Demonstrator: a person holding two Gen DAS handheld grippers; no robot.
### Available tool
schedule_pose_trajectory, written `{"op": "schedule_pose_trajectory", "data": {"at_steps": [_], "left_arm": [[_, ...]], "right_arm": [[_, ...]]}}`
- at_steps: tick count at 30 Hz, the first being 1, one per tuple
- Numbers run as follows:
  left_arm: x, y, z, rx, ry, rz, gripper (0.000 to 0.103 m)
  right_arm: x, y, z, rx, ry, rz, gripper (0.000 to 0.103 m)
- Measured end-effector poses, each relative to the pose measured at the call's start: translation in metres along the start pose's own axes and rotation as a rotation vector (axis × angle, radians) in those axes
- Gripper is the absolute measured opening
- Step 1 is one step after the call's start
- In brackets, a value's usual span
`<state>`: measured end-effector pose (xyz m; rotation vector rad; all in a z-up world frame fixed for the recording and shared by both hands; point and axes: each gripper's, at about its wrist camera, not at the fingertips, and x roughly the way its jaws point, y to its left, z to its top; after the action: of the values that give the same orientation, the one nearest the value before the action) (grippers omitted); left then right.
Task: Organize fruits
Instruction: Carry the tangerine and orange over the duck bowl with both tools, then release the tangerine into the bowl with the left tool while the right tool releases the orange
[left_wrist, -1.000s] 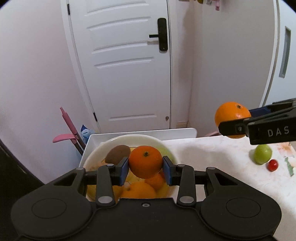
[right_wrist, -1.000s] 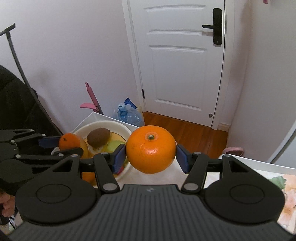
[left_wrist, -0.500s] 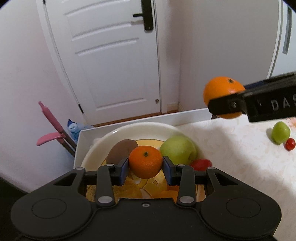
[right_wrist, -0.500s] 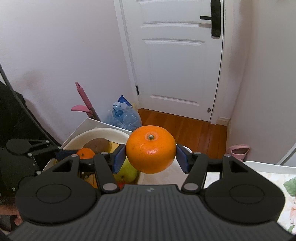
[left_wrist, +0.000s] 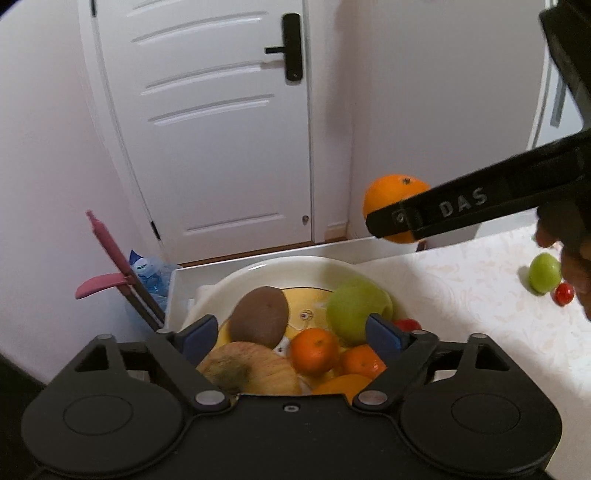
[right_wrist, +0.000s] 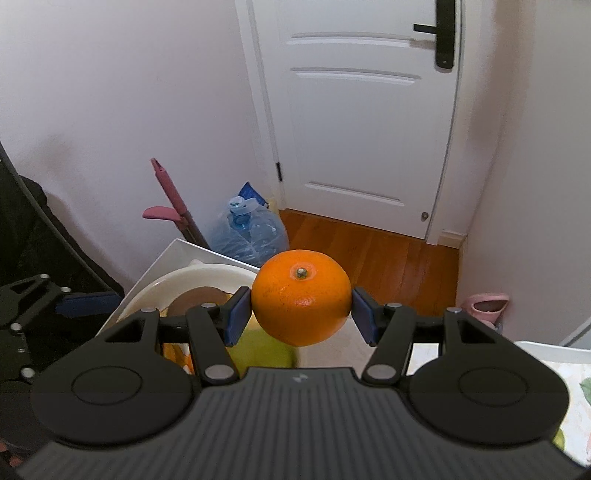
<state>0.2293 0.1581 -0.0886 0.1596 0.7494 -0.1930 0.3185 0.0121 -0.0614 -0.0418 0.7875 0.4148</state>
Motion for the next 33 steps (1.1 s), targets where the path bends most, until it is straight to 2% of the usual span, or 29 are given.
{"op": "schedule_pose_trajectory", "data": {"at_steps": [5,11,23,25,27,33], "left_arm": [[-0.012,0.009,-0.003,-0.030,-0.012,0.034,0.091],[-0.021,0.015,-0.008,-0.051,-0.025,0.057,0.098],[-0.020,0.026,-0.016,-0.075,-0.019,0.044,0.099],[-0.020,0.027,-0.018,-0.071,-0.019,0.041,0.099],[-0.021,0.027,-0.019,-0.067,-0.019,0.038,0.099],[-0.024,0.026,-0.020,-0.058,-0.024,0.028,0.099]], "right_arm": [[0.016,0.010,0.003,-0.017,0.022,0.030,0.074],[0.035,0.024,0.003,-0.050,0.042,0.061,0.074],[0.065,0.037,-0.004,-0.087,0.057,0.093,0.075],[0.063,0.036,-0.004,-0.072,0.040,0.097,0.082],[0.056,0.035,-0.001,-0.060,0.014,0.096,0.103],[0.040,0.033,-0.001,-0.035,-0.006,0.072,0.103]]}}
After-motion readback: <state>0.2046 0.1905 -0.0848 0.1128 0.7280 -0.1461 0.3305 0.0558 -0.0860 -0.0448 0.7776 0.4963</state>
